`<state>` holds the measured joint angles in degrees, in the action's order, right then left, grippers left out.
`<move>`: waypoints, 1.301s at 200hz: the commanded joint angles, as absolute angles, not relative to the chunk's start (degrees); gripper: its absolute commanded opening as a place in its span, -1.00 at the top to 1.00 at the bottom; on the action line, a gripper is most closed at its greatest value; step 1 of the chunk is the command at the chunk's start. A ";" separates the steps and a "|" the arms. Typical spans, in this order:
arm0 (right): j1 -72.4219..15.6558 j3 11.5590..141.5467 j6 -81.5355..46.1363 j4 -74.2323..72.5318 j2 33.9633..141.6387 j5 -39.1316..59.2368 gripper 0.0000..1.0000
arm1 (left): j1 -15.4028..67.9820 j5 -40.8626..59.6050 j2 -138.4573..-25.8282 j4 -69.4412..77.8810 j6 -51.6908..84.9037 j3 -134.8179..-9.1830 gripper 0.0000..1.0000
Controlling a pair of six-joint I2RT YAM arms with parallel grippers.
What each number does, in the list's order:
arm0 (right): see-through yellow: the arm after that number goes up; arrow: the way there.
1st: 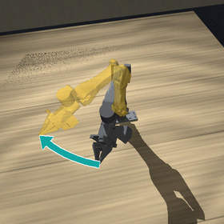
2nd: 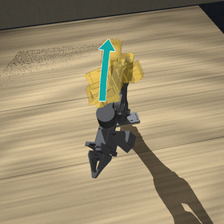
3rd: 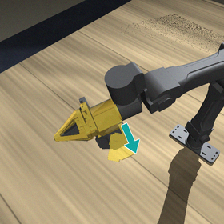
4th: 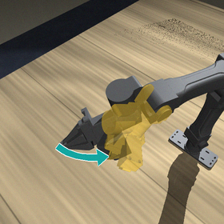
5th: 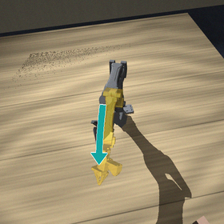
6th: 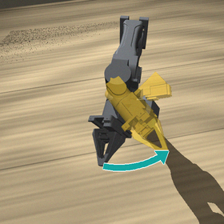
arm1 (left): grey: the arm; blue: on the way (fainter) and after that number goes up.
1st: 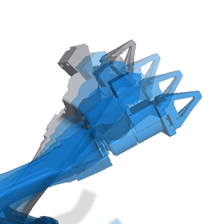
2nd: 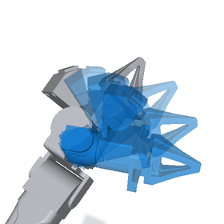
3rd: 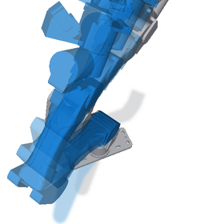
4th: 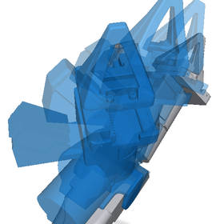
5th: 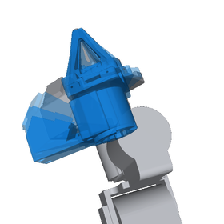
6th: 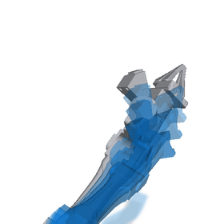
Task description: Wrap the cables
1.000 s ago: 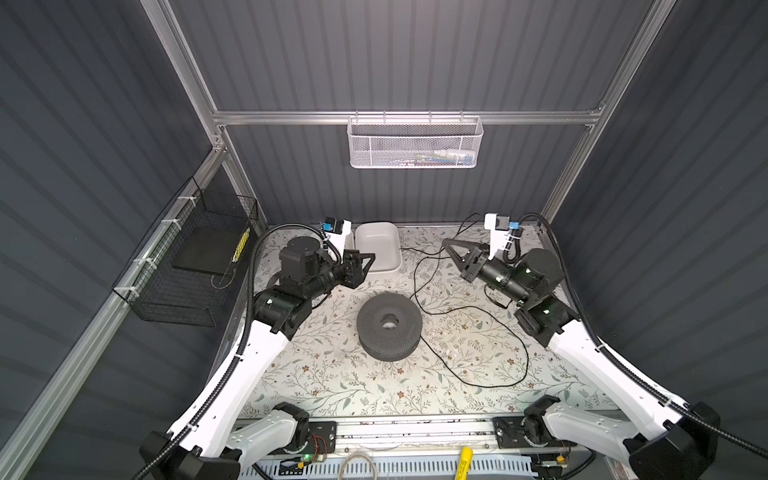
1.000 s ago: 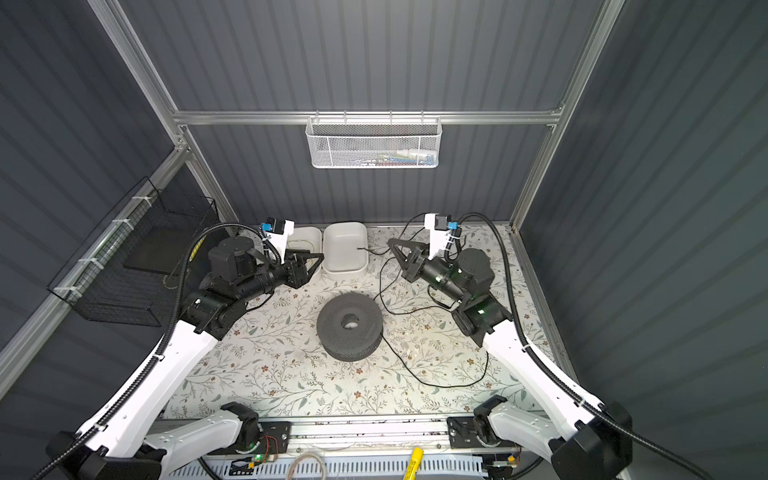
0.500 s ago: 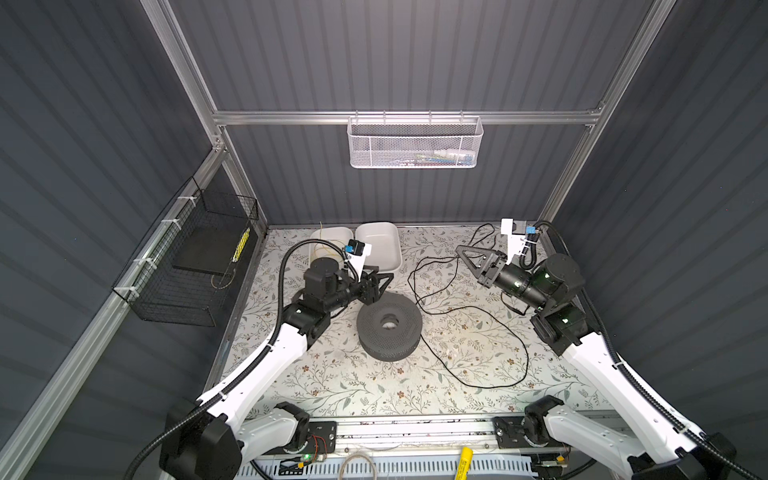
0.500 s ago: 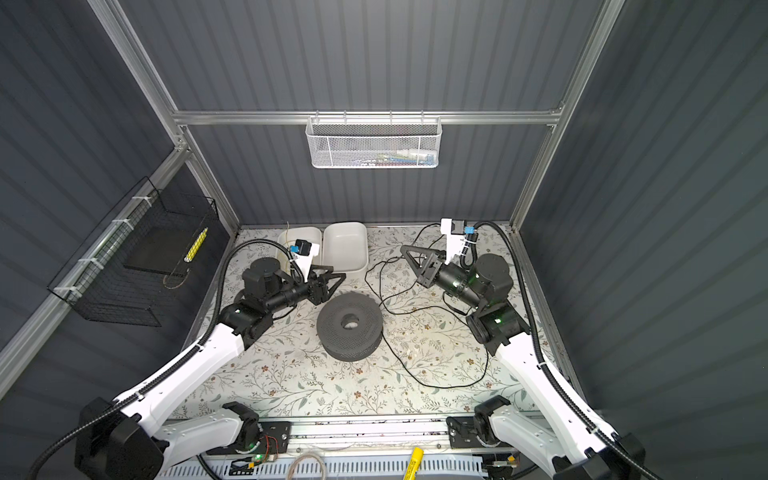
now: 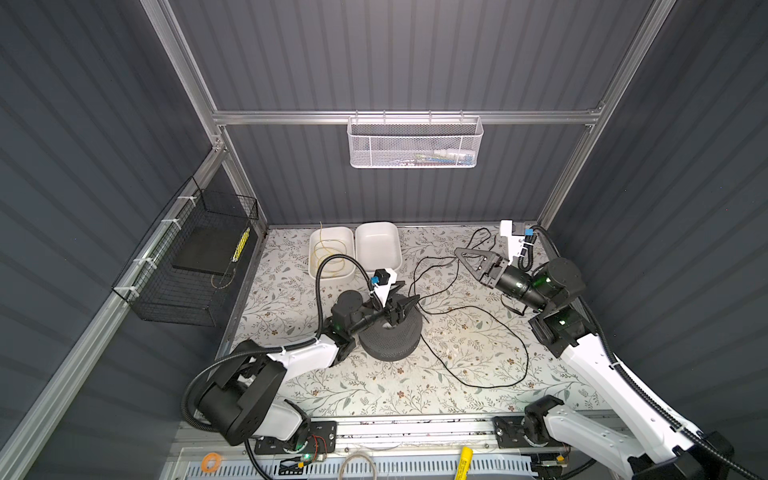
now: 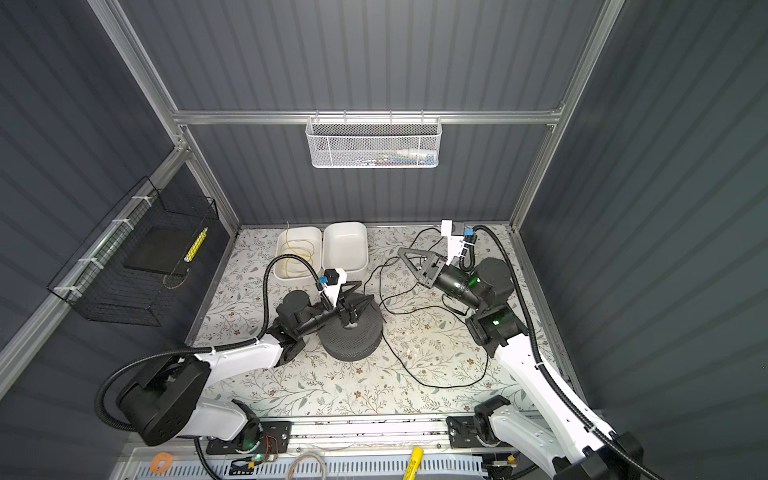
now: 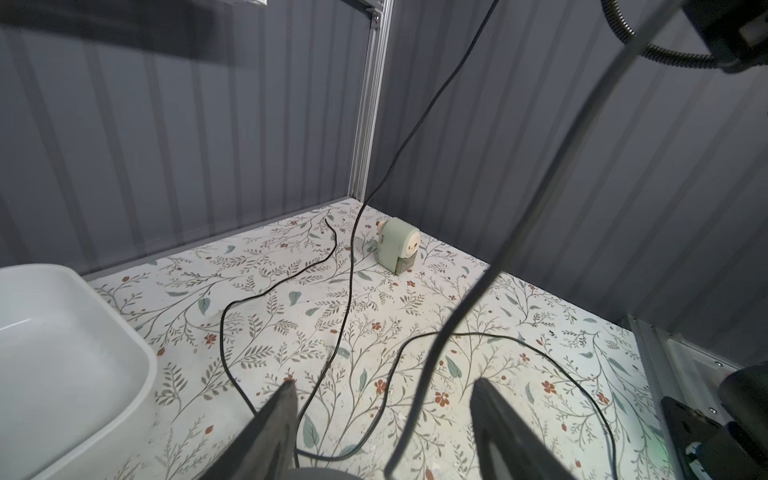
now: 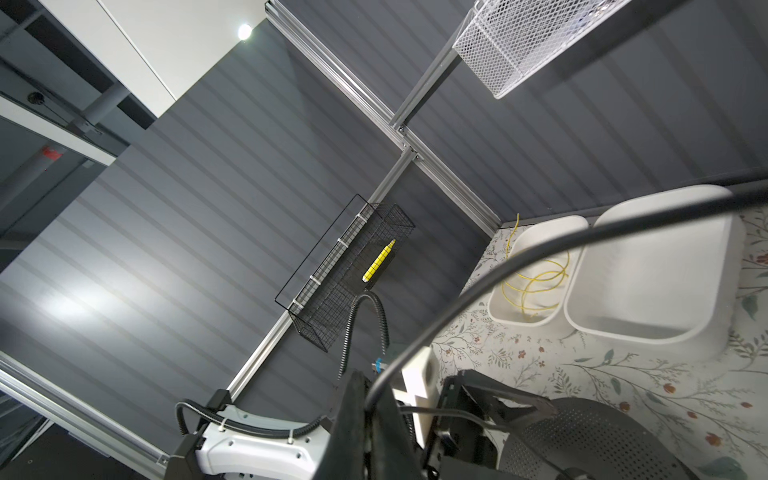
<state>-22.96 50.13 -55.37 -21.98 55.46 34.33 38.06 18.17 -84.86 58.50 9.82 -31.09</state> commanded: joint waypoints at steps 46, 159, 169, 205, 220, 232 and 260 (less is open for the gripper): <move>-22.79 50.67 -60.26 -27.74 55.28 33.74 1.00 | 38.06 19.75 -95.14 82.25 16.06 -30.17 -0.10; -22.76 50.89 -62.59 -30.47 55.72 32.23 1.00 | 38.06 20.93 -101.71 87.60 17.48 -32.33 0.77; -22.72 51.05 -62.21 -30.15 56.00 31.94 1.00 | 38.06 20.75 -101.31 87.54 16.86 -31.98 0.91; -22.24 50.93 -62.94 -30.79 57.28 31.64 1.00 | 38.06 19.32 -99.14 87.06 15.25 -29.80 1.00; -22.24 50.89 -63.60 -31.53 57.65 31.98 1.00 | 38.06 19.31 -99.01 86.71 15.18 -29.53 0.26; -22.25 50.80 -64.06 -32.03 57.68 32.10 1.00 | 38.06 17.45 -99.29 87.11 14.95 -29.23 0.02; -22.25 50.93 -65.00 -32.29 57.31 32.81 1.00 | 38.06 17.66 -100.76 87.59 15.41 -30.36 -0.35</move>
